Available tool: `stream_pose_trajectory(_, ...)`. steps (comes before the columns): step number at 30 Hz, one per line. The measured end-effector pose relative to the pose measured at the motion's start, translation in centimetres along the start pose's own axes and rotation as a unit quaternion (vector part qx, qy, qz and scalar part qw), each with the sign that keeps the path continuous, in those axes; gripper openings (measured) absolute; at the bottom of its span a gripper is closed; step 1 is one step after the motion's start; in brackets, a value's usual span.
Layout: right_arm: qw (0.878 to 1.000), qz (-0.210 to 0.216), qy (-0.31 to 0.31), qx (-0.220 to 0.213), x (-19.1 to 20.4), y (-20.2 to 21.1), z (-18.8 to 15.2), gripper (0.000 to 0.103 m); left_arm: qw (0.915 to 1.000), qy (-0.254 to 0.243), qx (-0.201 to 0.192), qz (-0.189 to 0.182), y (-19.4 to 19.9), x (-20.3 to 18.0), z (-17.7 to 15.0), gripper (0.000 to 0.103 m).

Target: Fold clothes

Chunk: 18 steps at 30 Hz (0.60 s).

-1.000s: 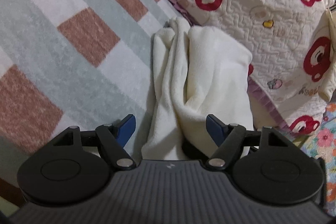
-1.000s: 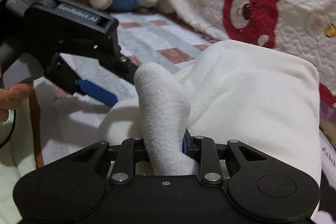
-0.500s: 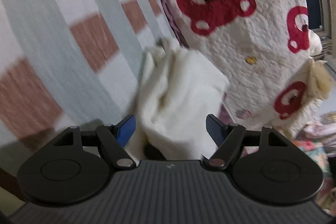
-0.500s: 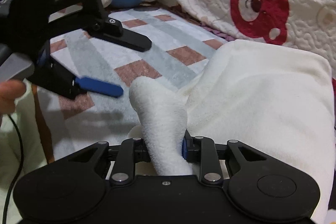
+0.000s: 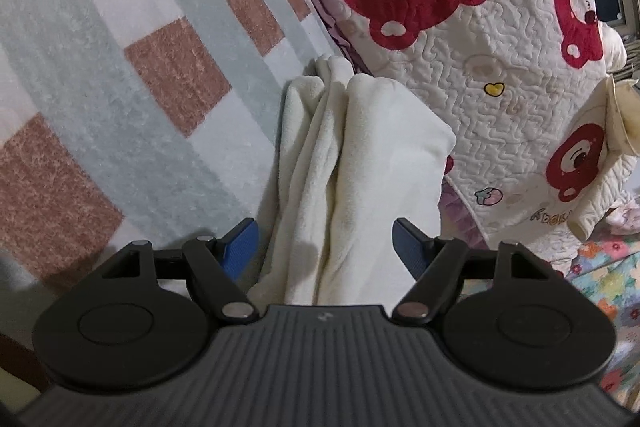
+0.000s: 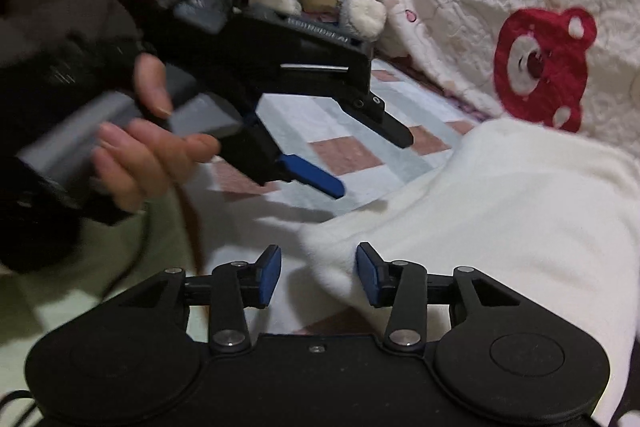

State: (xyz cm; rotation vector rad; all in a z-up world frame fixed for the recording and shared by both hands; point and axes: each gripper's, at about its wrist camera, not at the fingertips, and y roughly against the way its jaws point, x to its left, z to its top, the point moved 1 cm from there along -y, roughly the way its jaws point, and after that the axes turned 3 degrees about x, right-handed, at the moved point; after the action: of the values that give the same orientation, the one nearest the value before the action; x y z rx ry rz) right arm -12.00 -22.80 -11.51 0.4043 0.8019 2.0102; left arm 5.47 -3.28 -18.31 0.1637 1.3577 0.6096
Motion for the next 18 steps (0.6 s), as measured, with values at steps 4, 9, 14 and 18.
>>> stream_pose_trajectory(4,0.999,0.031,-0.030,0.019,-0.3,3.3,-2.2,0.048,0.9994,-0.025,-0.009,0.021,0.3,-0.9,-0.3,0.073)
stream_pose_trajectory(9,0.995,-0.051,-0.083,0.034,-2.0,7.6,-4.8,0.054,0.9955,-0.084,-0.043,-0.007,2.5,-3.9,-1.0,0.074)
stream_pose_trajectory(14,0.985,-0.135,-0.095,0.050,-4.5,8.6,-7.3,0.061,0.9824,-0.183,-0.038,-0.013,1.4,-7.8,-3.5,0.074)
stream_pose_trajectory(18,0.975,-0.171,-0.132,0.046,-6.5,7.7,-8.6,0.062,0.9623,-0.271,-0.010,0.026,-1.8,-10.2,-6.1,0.073)
